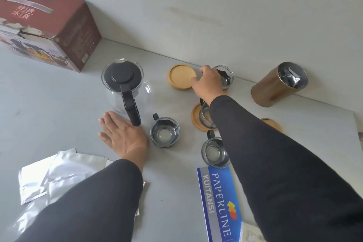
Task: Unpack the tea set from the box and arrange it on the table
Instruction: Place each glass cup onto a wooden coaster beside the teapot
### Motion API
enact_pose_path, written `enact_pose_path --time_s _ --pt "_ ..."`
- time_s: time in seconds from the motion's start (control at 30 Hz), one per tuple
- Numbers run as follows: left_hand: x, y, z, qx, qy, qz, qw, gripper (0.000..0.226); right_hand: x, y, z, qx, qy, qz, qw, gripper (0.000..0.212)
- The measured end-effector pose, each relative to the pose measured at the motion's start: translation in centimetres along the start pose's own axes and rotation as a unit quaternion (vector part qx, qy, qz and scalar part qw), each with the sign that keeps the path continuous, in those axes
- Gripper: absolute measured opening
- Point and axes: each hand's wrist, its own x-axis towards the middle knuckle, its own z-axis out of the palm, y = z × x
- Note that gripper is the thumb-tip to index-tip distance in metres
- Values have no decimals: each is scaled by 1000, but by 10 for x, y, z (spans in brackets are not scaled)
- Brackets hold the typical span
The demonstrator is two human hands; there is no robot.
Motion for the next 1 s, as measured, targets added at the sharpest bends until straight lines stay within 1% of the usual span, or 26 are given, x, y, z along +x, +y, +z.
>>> enact_pose_path --time_s 0.17,0.27,0.4,0.67,0.73,0.8,0.87,0.9,0.93,1.0 --pt "0 2 -1 2 6 -4 1000 62 20 -11 15 -27 -33 30 999 41" --pt "-2 2 -1 4 3 -3 1000 61 23 -9 21 -51 -51 59 996 35" --pt "-10 5 -2 7 4 -2 1000 62 26 2 20 -48 -40 84 995 33" --pt "-10 5 -2 15 5 -5 1000 61 27 1 21 -18 -28 83 996 36" --pt "-9 5 -1 20 5 -5 1000 61 26 0 25 -1 -23 59 998 44" --pt "-9 5 -1 22 4 -6 1000 61 25 -2 30 1 -30 31 999 66" --pt "-9 5 -2 21 2 -7 1000 61 25 -5 35 -27 -40 3 999 86" --pt "-9 5 -2 21 2 -6 1000 61 26 -6 38 -49 -44 -6 998 92" --pt "-9 6 -2 21 2 -6 1000 61 28 -7 40 -69 -47 -11 996 95" --pt "-8 6 -2 20 3 -8 1000 60 31 -7 44 -92 -46 -12 995 94"
